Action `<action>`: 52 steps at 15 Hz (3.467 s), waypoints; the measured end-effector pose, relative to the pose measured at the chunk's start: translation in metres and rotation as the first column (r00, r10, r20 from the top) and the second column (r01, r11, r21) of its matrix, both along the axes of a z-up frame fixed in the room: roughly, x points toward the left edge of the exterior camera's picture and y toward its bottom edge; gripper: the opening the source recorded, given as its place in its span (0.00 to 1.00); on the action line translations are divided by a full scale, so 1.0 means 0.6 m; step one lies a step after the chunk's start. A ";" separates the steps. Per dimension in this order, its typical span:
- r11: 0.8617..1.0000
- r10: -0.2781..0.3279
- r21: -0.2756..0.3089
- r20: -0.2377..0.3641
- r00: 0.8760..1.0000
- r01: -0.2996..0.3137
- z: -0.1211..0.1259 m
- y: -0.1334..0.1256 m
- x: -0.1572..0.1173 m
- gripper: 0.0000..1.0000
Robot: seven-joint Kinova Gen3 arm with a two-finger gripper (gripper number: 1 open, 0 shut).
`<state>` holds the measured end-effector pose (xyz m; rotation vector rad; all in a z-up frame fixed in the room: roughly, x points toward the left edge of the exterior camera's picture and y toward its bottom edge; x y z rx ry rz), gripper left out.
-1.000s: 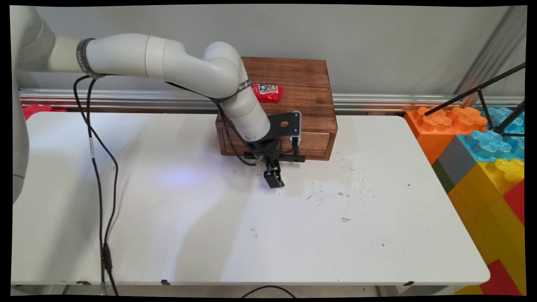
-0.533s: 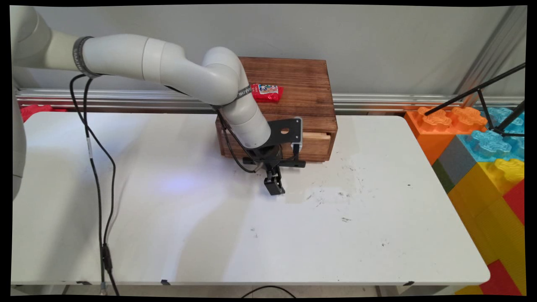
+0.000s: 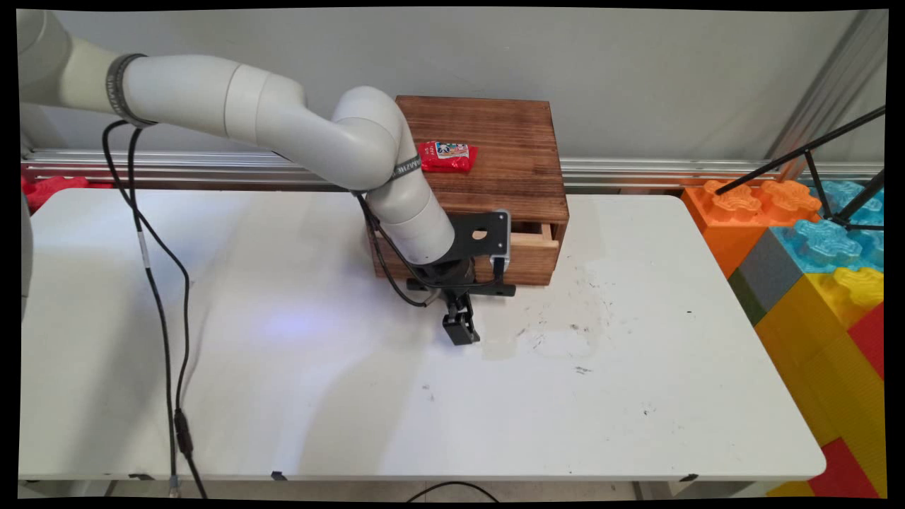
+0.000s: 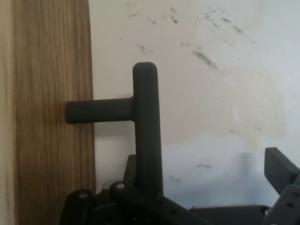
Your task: Open the drawer
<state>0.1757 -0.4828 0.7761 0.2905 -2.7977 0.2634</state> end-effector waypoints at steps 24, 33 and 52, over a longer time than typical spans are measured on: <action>1.000 0.030 0.010 -0.037 0.999 -0.029 0.023 0.143 -0.009 1.00; 0.999 0.028 0.024 -0.056 0.998 -0.026 0.024 0.196 -0.014 1.00; 0.997 -0.020 0.073 -0.061 0.998 0.024 0.037 0.297 -0.034 1.00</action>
